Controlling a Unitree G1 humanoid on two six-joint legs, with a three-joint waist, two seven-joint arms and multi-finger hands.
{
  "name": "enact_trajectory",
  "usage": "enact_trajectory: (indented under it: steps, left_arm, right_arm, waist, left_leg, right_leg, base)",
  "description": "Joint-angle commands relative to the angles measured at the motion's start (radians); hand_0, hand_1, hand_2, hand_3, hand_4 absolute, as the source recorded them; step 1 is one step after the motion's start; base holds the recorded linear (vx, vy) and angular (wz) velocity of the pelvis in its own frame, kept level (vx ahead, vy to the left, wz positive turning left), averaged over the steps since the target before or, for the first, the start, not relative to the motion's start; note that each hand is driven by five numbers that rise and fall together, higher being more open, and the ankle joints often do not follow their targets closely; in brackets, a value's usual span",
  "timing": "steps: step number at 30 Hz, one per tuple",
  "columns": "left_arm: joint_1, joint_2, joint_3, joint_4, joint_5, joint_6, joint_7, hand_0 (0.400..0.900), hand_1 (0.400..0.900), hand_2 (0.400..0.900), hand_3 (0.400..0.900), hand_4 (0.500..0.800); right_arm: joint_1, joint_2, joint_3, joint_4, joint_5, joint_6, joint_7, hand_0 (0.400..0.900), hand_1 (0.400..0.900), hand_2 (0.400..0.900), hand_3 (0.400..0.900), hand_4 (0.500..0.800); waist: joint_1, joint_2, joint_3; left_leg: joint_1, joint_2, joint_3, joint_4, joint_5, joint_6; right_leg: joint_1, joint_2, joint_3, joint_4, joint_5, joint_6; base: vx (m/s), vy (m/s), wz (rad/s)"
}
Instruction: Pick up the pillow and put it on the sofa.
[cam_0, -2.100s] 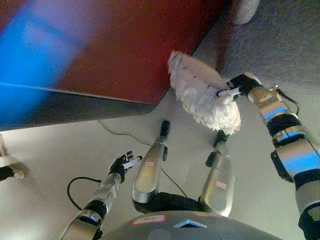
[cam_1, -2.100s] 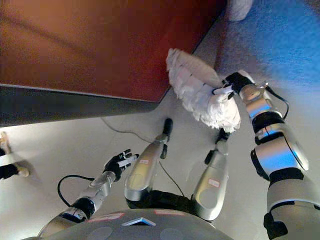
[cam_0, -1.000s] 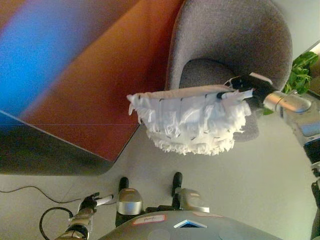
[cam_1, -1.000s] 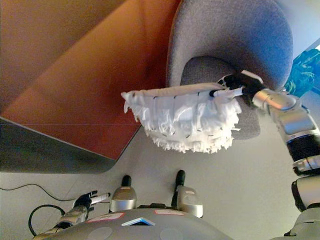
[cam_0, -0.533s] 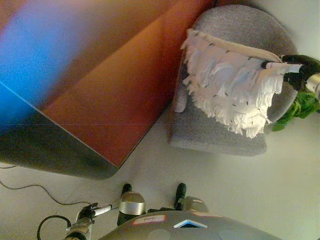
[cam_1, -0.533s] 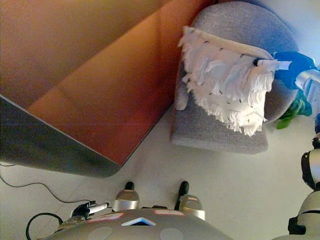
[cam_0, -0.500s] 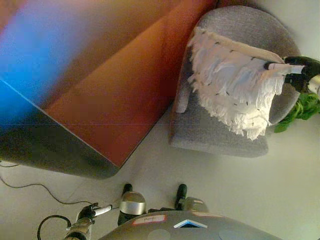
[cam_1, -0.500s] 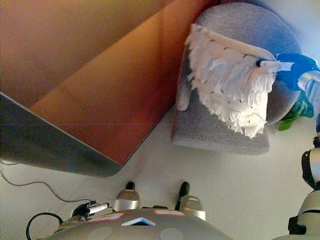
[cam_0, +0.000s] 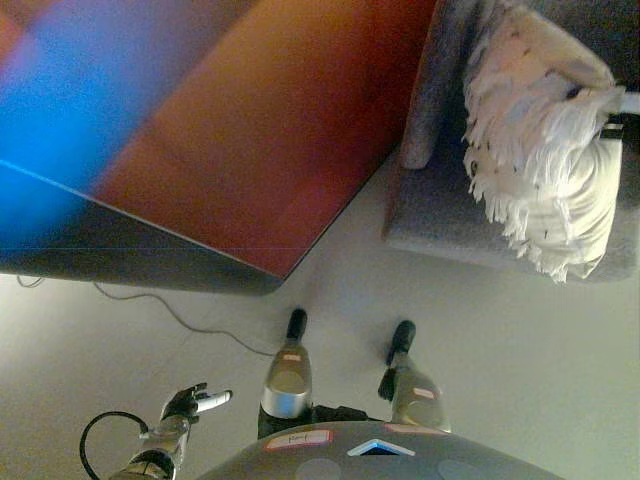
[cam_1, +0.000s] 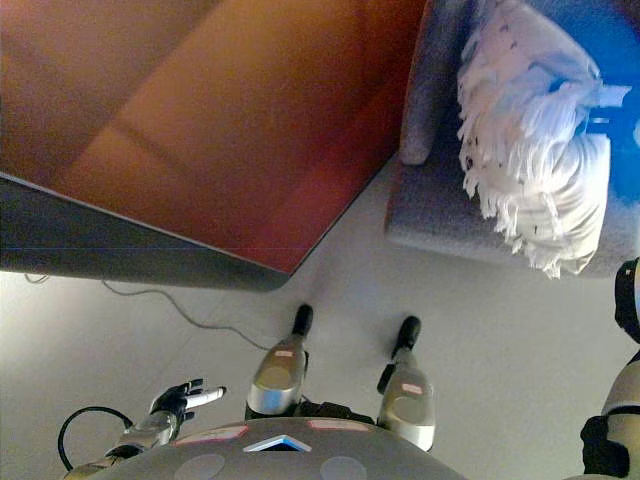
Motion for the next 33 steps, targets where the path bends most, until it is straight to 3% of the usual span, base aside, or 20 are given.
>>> enact_trajectory:
  steps: [1,9,20,22,23,24,28,33]
  left_arm:
    - [-0.017,0.097,-0.084,0.029,-0.049,-0.023,-0.003,0.9,0.9,0.9,0.9,0.8]
    - [-0.016,0.1,-0.086,0.035,-0.063,-0.038,-0.04,0.9,0.9,0.9,0.9,0.8]
    - [-0.018,0.134,-0.065,0.046,-0.06,-0.009,-0.077,0.9,0.9,0.9,0.9,0.8]
    - [-0.019,0.141,-0.059,0.054,-0.054,0.003,-0.081,0.9,0.9,0.9,0.9,0.8]
    - [-0.018,0.145,-0.056,0.055,-0.05,0.004,-0.084,0.9,0.9,0.9,0.9,0.8]
    - [-0.016,0.148,-0.052,0.056,-0.044,0.003,-0.086,0.9,0.9,0.9,0.9,0.8]
    - [0.007,0.139,-0.047,0.055,-0.017,-0.024,-0.07,0.9,0.9,0.9,0.9,0.8]
    - [0.025,0.147,-0.034,0.067,0.023,-0.024,-0.072,0.9,0.9,0.9,0.9,0.8]
  right_arm:
    - [-0.189,-0.064,0.045,0.004,-0.013,-0.099,-0.054,0.4,0.4,0.4,0.4,0.5]
    - [-0.202,-0.13,0.051,0.06,-0.09,-0.047,-0.121,0.4,0.4,0.4,0.4,0.5]
    - [-0.179,-0.221,0.036,0.07,-0.063,-0.014,-0.137,0.4,0.4,0.4,0.4,0.5]
    - [-0.178,-0.232,0.037,0.071,-0.073,-0.023,-0.181,0.4,0.4,0.4,0.4,0.5]
    - [-0.178,-0.234,0.035,0.072,-0.084,-0.027,-0.2,0.608,0.608,0.608,0.608,0.625]
    - [-0.177,-0.237,0.034,0.074,-0.089,-0.023,-0.209,0.9,0.9,0.9,0.9,0.8]
    - [-0.152,-0.246,0.024,0.077,-0.098,0.012,-0.224,0.9,0.9,0.9,0.9,0.8]
    - [-0.131,-0.269,0.027,0.092,-0.125,0.059,-0.177,0.9,0.9,0.9,0.9,0.8]
  waist:
    - [-0.006,-0.002,-0.004]
    - [-0.035,0.029,-0.007]
    - [-0.073,-0.004,-0.047]
    - [-0.075,-0.016,-0.063]
    - [-0.076,-0.02,-0.068]
    - [-0.075,-0.024,-0.074]
    - [-0.065,-0.05,-0.099]
    - [-0.06,-0.082,-0.147]
  left_leg:
    - [-0.023,0.026,-0.022,-0.057,0.062,0.027]
    - [-0.028,0.032,0.0,-0.052,0.067,0.023]
    - [0.02,0.04,0.041,-0.05,0.056,0.02]
    - [0.036,0.04,0.046,-0.052,0.053,0.019]
    - [0.041,0.04,0.047,-0.053,0.052,0.019]
    - [0.046,0.04,0.048,-0.053,0.051,0.019]
    - [0.064,0.04,0.05,-0.048,0.042,0.021]
    - [0.1,0.043,0.061,-0.049,0.033,0.021]
  right_leg:
    - [-0.001,-0.081,0.046,0.195,-0.209,0.041]
    - [-0.04,-0.08,0.065,0.237,-0.229,0.03]
    - [0.001,-0.077,0.081,0.217,-0.224,0.036]
    - [0.022,-0.076,0.079,0.209,-0.224,0.037]
    - [0.031,-0.076,0.078,0.205,-0.224,0.038]
    - [0.039,-0.076,0.077,0.202,-0.224,0.039]
    - [0.073,-0.078,0.067,0.186,-0.22,0.043]
    - [0.128,-0.075,0.062,0.153,-0.212,0.051]
  base:
    - [-0.06,0.035,-0.03]
    - [-0.03,0.025,-0.06]
    - [0.04,0.017,-0.13]
    - [0.1,0.001,-0.02]
    - [0.07,0.002,0.0]
    - [0.05,0.005,0.02]
    - [0.06,-0.019,0.03]
    - [0.1,0.008,-0.05]
